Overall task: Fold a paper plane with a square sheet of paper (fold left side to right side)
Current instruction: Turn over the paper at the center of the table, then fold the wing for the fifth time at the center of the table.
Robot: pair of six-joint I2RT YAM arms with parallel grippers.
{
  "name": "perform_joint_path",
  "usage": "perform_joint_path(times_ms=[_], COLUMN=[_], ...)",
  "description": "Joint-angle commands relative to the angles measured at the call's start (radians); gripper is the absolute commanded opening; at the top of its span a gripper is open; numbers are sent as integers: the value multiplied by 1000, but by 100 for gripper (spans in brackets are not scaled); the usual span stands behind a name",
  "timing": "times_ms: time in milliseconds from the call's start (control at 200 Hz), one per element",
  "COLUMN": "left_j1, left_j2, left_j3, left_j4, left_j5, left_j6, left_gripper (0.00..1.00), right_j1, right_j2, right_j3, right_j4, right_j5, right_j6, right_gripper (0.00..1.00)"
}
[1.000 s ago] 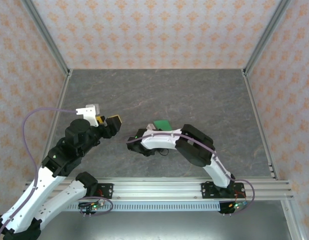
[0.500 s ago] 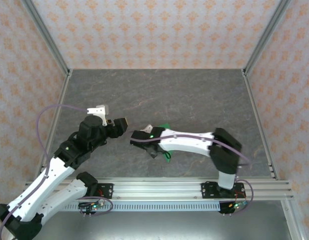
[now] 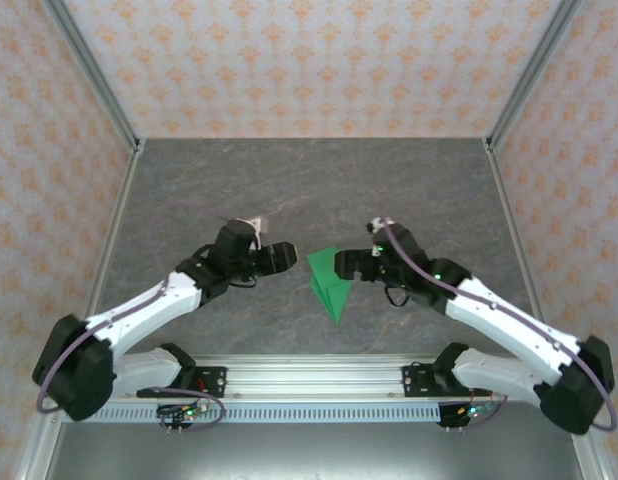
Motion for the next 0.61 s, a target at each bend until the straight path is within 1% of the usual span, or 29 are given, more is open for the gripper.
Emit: perform_joint_path(times_ms=[0, 80, 150, 220, 330, 410, 545, 601], left_j1=[-19, -38, -50, -54, -56, -57, -56, -56], left_j2=[87, 173, 250, 314, 408, 445, 481, 501], left_j3=[7, 32, 61, 78, 108, 121, 136, 138], left_j4=[173, 219, 229, 260, 317, 354, 362, 382], left_j5=[94, 117, 118, 117, 148, 167, 164, 177], left_j6=[-49, -49, -43, -53, -66, -68, -47, -48], left_gripper=[73, 71, 69, 68, 65, 60, 52, 49], right_j1=[-85, -133, -154, -164, -169, -169, -169, -168], right_j2=[-77, -109, -127, -139, -150, -166, -196, -196], right_j3=[-90, -143, -183, -212, -231, -243, -274, -282], right_j4=[167, 195, 230, 258, 263, 262, 255, 259], right_j5=[-179, -217, -236, -233, -200, -176, -121, -133], right_j6=[98, 135, 160, 174, 169, 142, 112, 95], right_gripper=[100, 100, 100, 100, 100, 100, 100, 100])
